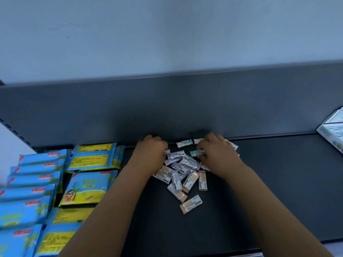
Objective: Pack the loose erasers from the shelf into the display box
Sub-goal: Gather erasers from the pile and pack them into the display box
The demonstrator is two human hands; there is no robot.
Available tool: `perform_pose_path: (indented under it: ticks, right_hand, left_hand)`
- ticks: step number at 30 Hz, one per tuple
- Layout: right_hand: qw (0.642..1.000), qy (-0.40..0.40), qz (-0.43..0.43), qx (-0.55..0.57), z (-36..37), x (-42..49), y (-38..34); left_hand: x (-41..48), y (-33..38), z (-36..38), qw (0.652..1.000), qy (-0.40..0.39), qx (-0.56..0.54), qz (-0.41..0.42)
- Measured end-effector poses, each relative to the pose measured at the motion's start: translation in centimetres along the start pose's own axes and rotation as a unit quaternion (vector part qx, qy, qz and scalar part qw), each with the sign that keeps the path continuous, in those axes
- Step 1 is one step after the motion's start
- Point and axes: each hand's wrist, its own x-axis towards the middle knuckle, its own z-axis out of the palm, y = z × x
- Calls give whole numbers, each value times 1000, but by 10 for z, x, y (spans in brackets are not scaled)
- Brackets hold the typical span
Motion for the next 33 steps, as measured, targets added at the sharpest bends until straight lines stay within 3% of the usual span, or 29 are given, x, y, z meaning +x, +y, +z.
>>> perform_pose_path:
  ticks: [5, 8, 11, 14, 17, 24, 33]
  right_hand:
    - [999, 7, -29, 15, -2, -1, 5]
    - [996, 58, -28, 59, -3, -5, 6]
    - [986, 118, -6, 122, -6, -13, 10]
    - [974, 135, -3, 181, -10, -22, 15]
    - [972, 129, -15, 195, -13, -28, 28]
    - [977, 102, -47, 179, -33, -56, 109]
    - [969, 175, -83, 155, -51, -96, 250]
  left_hand:
    - [6, -7, -7, 999, -34, 9, -8]
    - [1, -7, -10, 999, 17, 27, -4]
    - [-10, 1, -13, 992, 112, -64, 11]
    - [-18, 26, -19, 971, 125, -202, 35]
    - [-18, 57, -23, 953, 138, -265, 41]
    - [0, 142, -18, 956, 196, -218, 27]
    - [45, 295, 0, 967, 181, -170, 60]
